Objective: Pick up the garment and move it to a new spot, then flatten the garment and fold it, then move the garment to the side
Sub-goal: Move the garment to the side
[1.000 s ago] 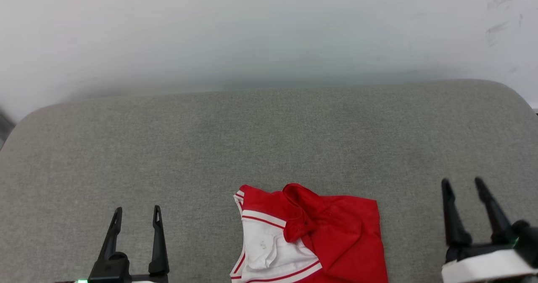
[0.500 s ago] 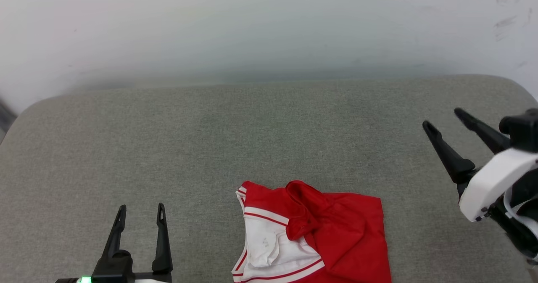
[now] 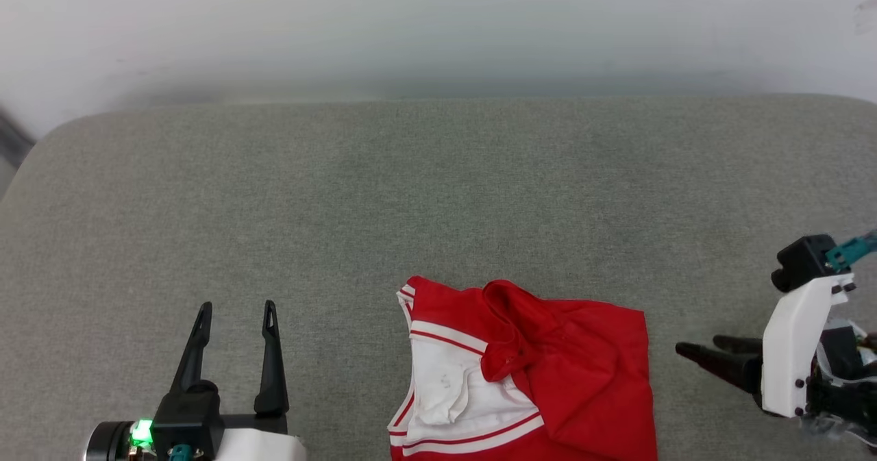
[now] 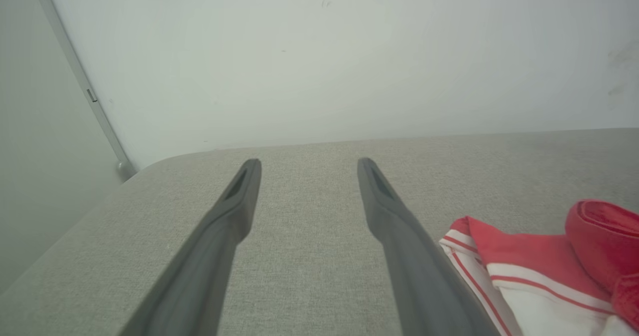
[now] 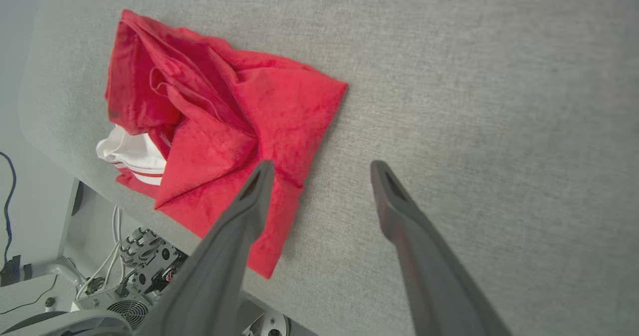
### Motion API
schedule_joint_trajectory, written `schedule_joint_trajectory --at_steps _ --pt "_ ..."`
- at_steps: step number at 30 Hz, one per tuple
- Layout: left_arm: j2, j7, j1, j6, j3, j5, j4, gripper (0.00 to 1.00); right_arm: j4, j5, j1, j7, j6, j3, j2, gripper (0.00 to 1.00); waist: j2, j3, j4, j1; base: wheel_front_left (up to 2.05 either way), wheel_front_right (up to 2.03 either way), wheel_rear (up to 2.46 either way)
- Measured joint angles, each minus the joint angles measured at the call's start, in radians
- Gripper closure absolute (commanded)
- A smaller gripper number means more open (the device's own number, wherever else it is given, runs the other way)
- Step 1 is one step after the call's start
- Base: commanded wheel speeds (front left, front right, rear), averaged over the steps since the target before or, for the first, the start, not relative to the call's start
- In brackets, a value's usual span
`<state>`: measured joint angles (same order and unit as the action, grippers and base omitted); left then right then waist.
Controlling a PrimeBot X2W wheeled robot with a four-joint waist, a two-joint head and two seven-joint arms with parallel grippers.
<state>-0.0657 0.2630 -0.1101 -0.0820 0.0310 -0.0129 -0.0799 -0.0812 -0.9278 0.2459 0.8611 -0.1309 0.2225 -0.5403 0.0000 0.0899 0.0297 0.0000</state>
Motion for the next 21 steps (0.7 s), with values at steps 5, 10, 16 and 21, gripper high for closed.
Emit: schedule_joint_trajectory --at_steps 5,10,16,21 --pt "0.001 0.000 0.032 0.005 0.007 0.001 -0.002 0.00 -0.048 -0.020 -0.022 0.002 0.000 0.020 0.036 0.00 0.0000 0.042 0.023 0.0000 0.00 0.00 0.00" --pt "0.003 0.000 0.065 0.012 0.013 0.004 -0.003 0.00 -0.092 -0.028 -0.024 -0.015 0.000 0.065 0.064 0.00 0.0000 0.090 0.047 0.0001 0.00 0.00 0.00" --pt "0.004 0.000 0.096 0.012 0.017 0.007 -0.001 0.00 -0.134 -0.046 -0.009 -0.038 0.000 0.133 0.085 0.00 0.0000 0.134 0.075 0.0000 0.00 0.00 0.00" --pt "0.004 0.000 0.104 0.012 0.022 0.009 0.005 0.00 -0.161 -0.029 0.018 -0.079 -0.001 0.202 0.078 0.00 0.0000 0.143 0.093 0.0000 0.00 0.00 0.00"
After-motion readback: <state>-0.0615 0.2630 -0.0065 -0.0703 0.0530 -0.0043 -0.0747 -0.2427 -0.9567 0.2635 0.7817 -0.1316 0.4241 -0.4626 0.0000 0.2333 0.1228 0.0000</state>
